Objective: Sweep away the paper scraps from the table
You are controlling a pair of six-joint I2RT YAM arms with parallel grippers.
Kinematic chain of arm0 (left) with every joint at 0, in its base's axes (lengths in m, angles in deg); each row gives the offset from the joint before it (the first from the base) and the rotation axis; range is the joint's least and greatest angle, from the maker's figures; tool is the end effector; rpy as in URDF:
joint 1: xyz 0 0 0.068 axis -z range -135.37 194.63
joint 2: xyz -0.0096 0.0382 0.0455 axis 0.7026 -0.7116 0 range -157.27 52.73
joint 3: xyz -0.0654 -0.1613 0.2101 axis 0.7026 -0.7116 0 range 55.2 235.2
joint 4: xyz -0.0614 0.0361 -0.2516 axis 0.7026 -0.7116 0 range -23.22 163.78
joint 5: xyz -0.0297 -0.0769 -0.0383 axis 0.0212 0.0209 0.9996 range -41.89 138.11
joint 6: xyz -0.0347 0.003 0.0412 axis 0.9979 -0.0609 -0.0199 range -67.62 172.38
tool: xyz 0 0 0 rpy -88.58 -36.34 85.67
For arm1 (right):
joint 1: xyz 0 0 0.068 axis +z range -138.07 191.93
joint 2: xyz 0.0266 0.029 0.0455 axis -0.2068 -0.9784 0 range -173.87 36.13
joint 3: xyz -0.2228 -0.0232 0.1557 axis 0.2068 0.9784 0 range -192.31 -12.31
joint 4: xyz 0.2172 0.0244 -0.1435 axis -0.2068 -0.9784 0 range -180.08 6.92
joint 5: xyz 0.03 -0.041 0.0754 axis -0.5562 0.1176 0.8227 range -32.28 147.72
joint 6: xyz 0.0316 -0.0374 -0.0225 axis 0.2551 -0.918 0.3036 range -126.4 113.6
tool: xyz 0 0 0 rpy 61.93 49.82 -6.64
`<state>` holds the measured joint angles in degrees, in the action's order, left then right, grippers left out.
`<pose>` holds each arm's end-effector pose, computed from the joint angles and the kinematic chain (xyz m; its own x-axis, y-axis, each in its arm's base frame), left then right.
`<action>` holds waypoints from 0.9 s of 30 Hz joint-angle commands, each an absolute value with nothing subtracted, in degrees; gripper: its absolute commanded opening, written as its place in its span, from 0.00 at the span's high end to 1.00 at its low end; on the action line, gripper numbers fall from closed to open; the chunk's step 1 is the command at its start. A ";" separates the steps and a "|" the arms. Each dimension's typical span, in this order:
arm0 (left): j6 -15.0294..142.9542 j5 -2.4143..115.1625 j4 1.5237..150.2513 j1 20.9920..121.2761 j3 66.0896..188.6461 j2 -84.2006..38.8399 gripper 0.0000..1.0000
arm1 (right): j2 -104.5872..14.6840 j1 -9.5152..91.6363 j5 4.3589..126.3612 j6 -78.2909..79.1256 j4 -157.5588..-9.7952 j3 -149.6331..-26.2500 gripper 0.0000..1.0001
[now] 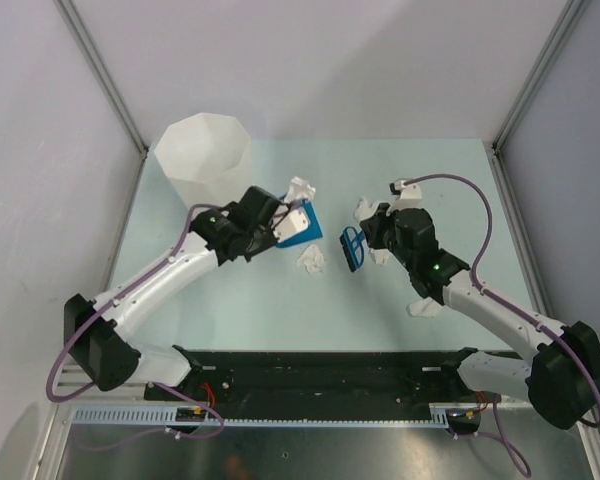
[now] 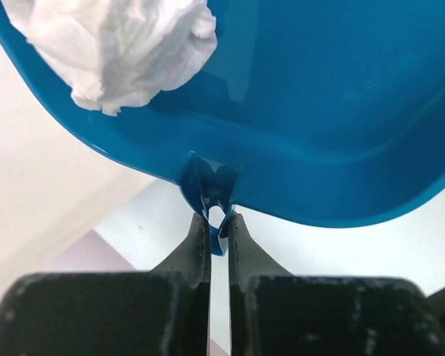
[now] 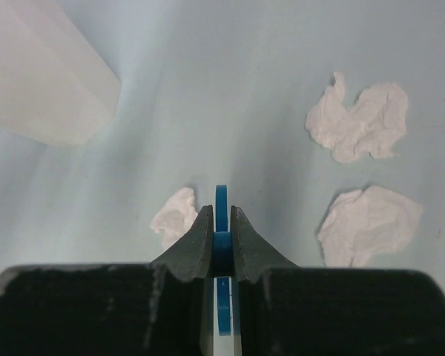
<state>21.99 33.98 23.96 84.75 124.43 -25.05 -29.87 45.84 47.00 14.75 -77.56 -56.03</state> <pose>0.2139 -0.1688 0.3020 -0.2951 0.8901 -0.3472 0.7839 0.4333 0.4446 0.2249 0.1432 0.2860 -0.3676 0.1800 -0.9124 -0.2870 0.9112 0.2954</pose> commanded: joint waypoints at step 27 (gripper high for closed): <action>-14.48 -20.96 19.47 64.06 178.23 -45.17 1.00 | -24.08 47.09 49.11 14.35 -79.21 -49.66 1.00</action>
